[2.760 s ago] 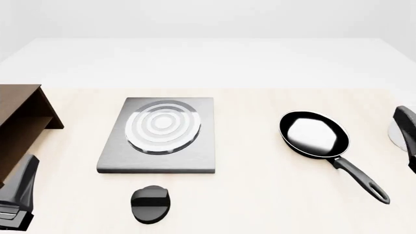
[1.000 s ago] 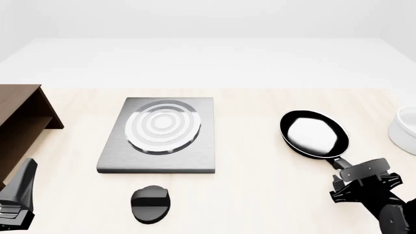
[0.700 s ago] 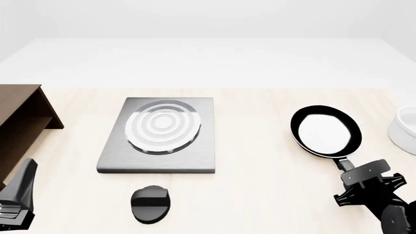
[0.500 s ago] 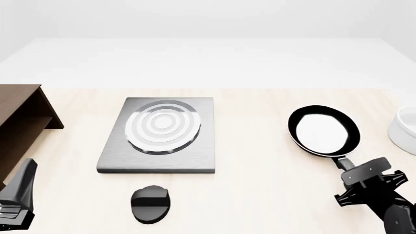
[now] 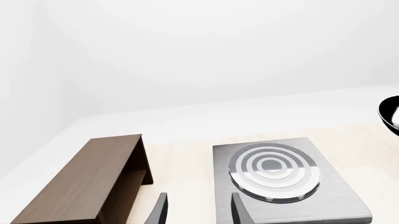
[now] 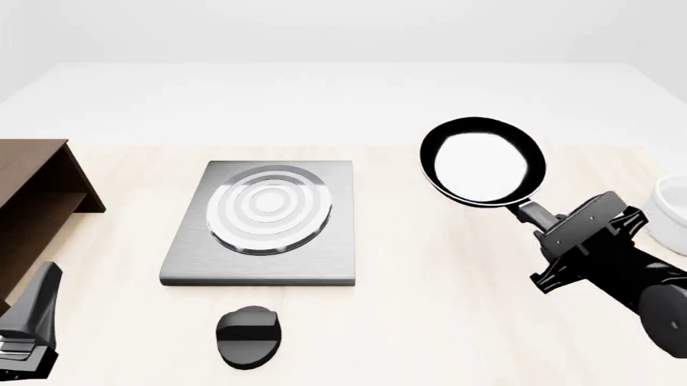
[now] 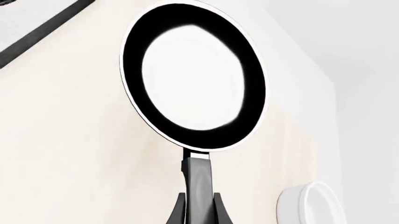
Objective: Turn on the stove and put the frying pan on it.
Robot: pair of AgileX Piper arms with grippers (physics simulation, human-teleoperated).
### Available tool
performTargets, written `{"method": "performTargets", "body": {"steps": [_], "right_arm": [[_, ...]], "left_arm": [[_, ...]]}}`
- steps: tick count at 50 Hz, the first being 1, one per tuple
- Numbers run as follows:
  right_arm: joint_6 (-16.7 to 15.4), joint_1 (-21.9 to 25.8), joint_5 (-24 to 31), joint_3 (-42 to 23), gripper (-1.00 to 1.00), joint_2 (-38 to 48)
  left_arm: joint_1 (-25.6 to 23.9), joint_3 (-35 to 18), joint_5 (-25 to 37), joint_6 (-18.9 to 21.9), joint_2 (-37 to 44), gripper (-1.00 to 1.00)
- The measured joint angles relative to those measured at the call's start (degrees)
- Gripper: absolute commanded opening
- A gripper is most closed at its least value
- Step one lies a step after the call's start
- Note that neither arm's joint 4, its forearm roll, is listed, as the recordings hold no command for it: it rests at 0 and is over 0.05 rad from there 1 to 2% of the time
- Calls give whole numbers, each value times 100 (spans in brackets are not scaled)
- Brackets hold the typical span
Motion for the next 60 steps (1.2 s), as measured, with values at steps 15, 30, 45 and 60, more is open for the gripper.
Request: {"method": "performTargets", "body": {"steps": [15, 30, 45, 60], "right_arm": [[-28, 1321, 791, -1128, -100, 225], [50, 2442, 1115, -2215, -100, 977], [123, 3259, 1136, -3084, -100, 1979], [498, 3592, 1570, -4289, -100, 3190]], "left_arm": [[3, -36, 26, -31, 0, 100], [11, -11, -6, -74, 0, 100], [12, 65, -43, -3, 0, 100], [10, 124, -73, 57, -1, 100]]}}
